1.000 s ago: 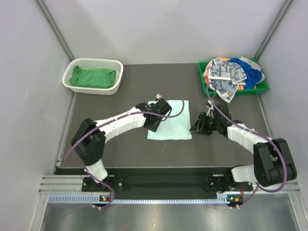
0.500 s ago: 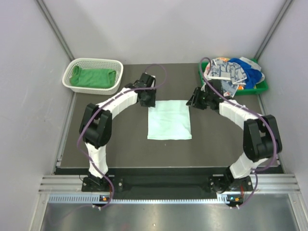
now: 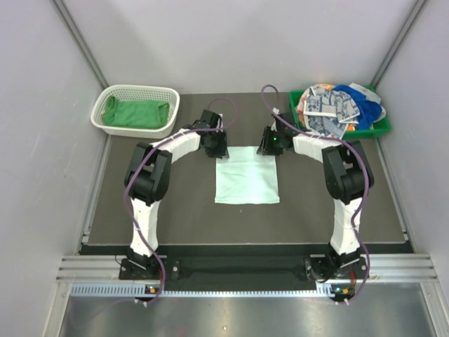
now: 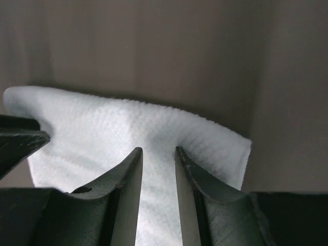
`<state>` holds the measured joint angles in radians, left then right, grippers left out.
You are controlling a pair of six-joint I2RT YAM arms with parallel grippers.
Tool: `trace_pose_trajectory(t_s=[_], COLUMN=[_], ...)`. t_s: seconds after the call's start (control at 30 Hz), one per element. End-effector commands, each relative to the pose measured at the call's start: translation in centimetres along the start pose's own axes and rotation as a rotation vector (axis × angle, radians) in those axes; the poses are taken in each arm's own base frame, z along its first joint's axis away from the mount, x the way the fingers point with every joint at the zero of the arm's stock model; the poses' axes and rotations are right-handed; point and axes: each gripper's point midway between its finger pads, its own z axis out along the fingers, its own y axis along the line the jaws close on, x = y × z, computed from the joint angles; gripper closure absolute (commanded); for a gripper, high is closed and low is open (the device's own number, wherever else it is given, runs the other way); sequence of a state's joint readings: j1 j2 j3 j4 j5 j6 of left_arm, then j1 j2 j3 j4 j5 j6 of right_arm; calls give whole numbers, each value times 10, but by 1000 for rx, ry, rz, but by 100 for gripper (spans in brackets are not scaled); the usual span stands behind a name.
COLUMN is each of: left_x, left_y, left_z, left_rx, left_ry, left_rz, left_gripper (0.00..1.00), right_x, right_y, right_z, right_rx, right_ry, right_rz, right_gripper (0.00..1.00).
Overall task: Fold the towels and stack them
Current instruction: Fold the towel
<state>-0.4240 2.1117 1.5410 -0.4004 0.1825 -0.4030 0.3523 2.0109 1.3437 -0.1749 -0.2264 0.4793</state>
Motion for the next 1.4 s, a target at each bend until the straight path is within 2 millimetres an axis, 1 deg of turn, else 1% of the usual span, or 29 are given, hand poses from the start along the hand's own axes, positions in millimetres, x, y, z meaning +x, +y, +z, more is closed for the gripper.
trace_pose_trajectory(t_s=[0.0,0.07,0.17,0.27,0.33,0.37,0.47,0.5,0.57,0.6,0.63,0.7,0.77,0.8,0.83,0.9,1.03,1.07,1.1,1.17,1.23,1.3,1.37], left_x=[-21,-16,-15,-15,-16,-18,-26,-31,-38,-45,-45,-53,-55,-59,-58,-61,-55,-57,-53,-52,-48,-42,-41], left_y=[10,20,30,35,37,38,37,35,34,31,31,28,26,23,20,14,8,10,12,16,23,25,26], left_z=[2,5,5,5,5,4,-2,-4,-10,-14,-15,-19,-21,-22,-21,-20,-12,-11,-7,-4,2,8,12], left_rx=[-39,-70,-91,-101,-106,-115,-122,-123,-119,-114,-119,-115,-114,-103,-80,-53,-4,-11,-18,-30,-61,-61,-68], left_ry=[-76,-57,-48,-45,-44,-44,-64,-77,-93,-109,-103,-115,-112,-118,-107,-102,-67,-69,-52,-49,-35,-19,-16], left_rz=[-36,-56,-78,-84,-82,-83,-74,-68,-65,-58,-55,-44,-34,-19,-9,13,42,44,48,54,54,56,55], left_gripper=[62,62,63,62,62,62,62,62,61,61,61,60,59,58,57,56,55,54,53,53,52,51,51], right_x=[-19,-20,-25,-32,-38,-37,-43,-45,-51,-56,-57,-60,-65,-66,-65,-66,-69,-69,-72,-72,-75,-75,-73], right_y=[-13,-21,-28,-32,-30,-31,-32,-36,-37,-35,-35,-37,-37,-38,-41,-41,-35,-34,-33,-30,-33,-37,-40], right_z=[6,8,4,-1,-4,-4,-9,-11,-18,-22,-24,-27,-30,-30,-29,-29,-36,-37,-39,-42,-46,-46,-45], right_rx=[51,67,80,91,89,94,118,138,149,154,158,174,183,195,208,214,198,195,206,208,249,274,294], right_ry=[-34,-29,-42,-60,-73,-67,-77,-87,-104,-121,-124,-128,-137,-140,-126,-126,-145,-149,-159,-159,-176,-177,-170], right_rz=[-12,3,17,24,20,19,4,1,-10,-18,-28,-34,-50,-55,-61,-68,-87,-91,-96,-112,-128,-144,-151], right_gripper=[68,68,69,68,68,68,68,68,68,68,68,68,67,67,68,68,66,66,66,66,66,66,65])
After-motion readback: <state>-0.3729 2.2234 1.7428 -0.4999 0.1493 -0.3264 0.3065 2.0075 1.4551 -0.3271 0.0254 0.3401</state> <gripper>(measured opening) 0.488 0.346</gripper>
